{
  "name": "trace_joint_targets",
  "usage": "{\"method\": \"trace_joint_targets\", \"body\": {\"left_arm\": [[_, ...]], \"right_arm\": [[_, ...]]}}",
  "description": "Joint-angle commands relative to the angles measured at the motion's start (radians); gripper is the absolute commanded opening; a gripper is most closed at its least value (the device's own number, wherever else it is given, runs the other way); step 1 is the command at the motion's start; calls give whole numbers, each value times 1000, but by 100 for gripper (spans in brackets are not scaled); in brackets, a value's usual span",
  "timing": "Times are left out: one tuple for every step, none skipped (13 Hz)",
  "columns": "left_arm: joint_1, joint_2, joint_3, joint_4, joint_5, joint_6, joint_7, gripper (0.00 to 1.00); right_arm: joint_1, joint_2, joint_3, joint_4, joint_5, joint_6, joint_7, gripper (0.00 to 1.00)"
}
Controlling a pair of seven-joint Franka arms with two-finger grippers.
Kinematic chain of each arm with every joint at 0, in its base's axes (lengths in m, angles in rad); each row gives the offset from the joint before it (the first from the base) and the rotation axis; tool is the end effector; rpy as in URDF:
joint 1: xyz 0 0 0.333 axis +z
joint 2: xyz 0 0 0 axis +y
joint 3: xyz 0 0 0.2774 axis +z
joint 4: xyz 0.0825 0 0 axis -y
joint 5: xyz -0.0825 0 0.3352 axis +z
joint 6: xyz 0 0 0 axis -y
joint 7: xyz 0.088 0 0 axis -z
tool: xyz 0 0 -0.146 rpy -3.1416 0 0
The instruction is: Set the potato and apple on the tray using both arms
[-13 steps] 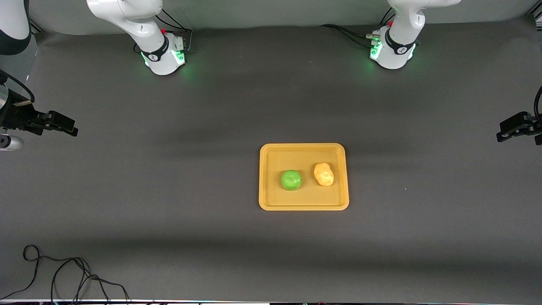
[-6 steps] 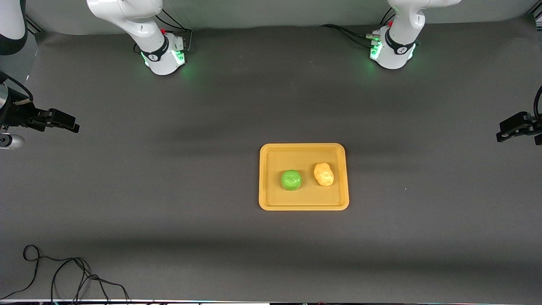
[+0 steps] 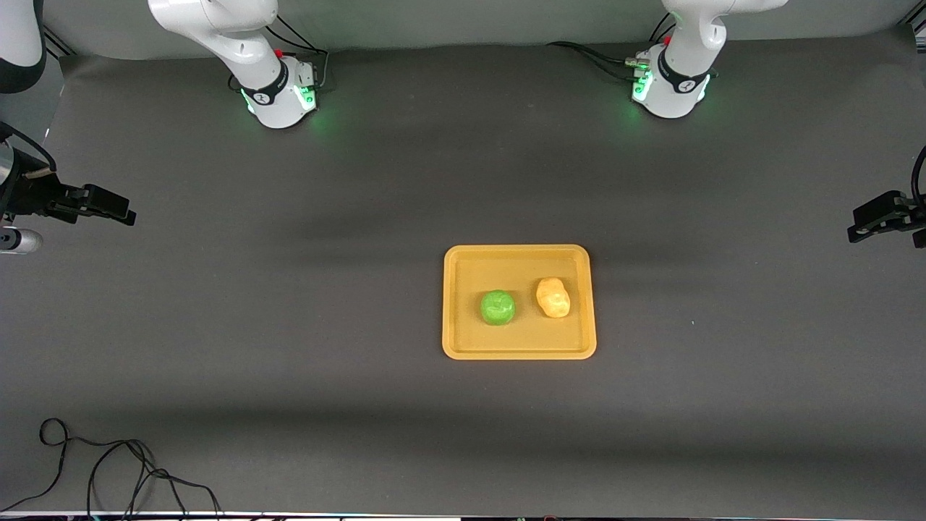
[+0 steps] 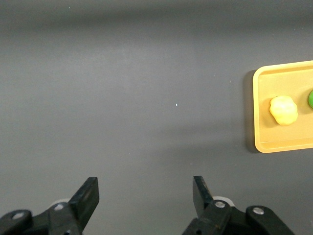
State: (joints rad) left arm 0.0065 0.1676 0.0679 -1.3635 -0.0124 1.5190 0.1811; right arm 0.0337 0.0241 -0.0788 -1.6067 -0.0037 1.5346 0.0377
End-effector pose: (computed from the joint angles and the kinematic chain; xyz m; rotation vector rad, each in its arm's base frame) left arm 0.5443 0.0358 0.5416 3.1344 -0.1697 -0.0180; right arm 0.5017 -0.0228 0.5168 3.1300 -0.1297 -0.1507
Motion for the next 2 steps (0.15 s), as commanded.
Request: {"method": "trace_joint_targets", "body": {"left_arm": [[-7,-8,3,8,11,-13,14,99],[-7,-8,3,8,11,-11,14,100]], "right_arm": [[0,-6,-1,5,16,-13,-19,100],[2,-6,-2,5,16,-13,-19,100]]}}
